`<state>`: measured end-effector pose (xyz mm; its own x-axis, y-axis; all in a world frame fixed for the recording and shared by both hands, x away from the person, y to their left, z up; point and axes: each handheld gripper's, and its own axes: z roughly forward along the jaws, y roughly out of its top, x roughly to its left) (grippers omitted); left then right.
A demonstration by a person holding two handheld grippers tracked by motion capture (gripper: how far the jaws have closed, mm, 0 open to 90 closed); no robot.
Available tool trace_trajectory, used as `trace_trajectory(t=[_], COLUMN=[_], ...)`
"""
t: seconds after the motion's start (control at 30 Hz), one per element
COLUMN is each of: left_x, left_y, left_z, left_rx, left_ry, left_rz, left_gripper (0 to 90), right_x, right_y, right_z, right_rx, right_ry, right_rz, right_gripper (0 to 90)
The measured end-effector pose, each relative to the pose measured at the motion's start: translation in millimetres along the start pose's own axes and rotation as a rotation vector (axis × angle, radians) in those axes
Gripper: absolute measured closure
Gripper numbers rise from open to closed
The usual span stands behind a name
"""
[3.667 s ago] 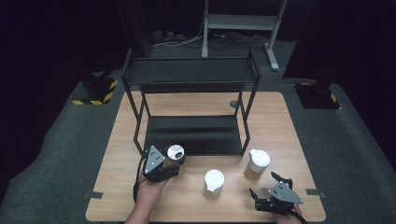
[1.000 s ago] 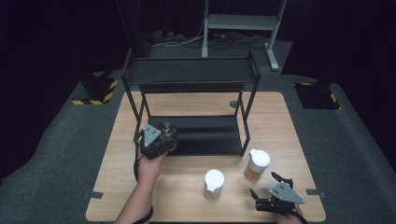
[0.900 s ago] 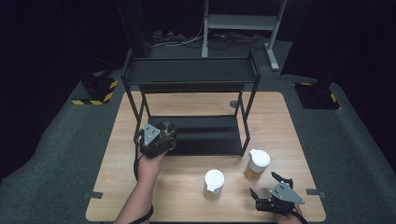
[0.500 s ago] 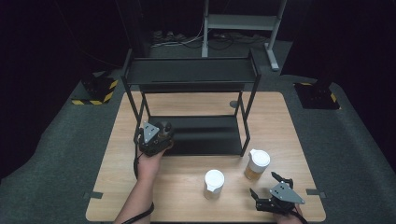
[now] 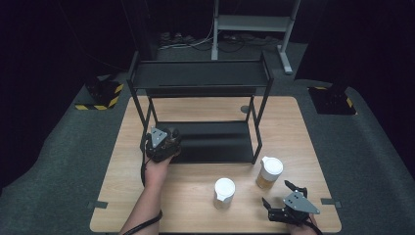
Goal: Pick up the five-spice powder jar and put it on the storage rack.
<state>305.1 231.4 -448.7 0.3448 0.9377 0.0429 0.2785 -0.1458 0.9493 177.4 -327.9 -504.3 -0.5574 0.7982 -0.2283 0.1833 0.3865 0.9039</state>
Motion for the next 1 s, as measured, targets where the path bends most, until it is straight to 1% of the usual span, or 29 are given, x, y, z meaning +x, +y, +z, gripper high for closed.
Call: trace_trajectory(t=[0.3, 0.47, 0.63, 0.87, 0.97, 1.0], left_x=[0.5, 0.6, 0.6, 2.5, 3.7, 4.2], left_y=[-0.3, -1.3, -2.1, -3.8, -6.6, -6.9], left_z=[2.4, 3.8, 4.0, 3.1, 2.1, 1.7], left_rx=[0.007, 0.009, 0.011, 0.015, 0.009, 0.009], left_ry=[0.006, 0.004, 0.001, -0.001, 0.0, -0.001], left_rz=[-0.005, -0.012, -0.01, -0.022, -0.04, -0.038], left_gripper=[34.8, 34.8, 34.8, 34.7, 34.4, 34.3], right_x=[0.9, 0.4, 0.7, 0.6, 0.7, 0.7], right_y=[0.2, 0.1, 0.2, 0.1, 0.1, 0.1], right_z=[0.0, 0.0, 0.0, 0.0, 0.0, 0.0], right_rx=[0.001, 0.0, 0.001, 0.001, 0.001, 0.001], right_ry=[-0.001, 0.0, 0.0, 0.0, 0.0, 0.0], right_rz=[-0.006, -0.004, -0.005, -0.004, -0.005, -0.005], right_gripper=[0.1, 0.1, 0.1, 0.1, 0.1, 0.1])
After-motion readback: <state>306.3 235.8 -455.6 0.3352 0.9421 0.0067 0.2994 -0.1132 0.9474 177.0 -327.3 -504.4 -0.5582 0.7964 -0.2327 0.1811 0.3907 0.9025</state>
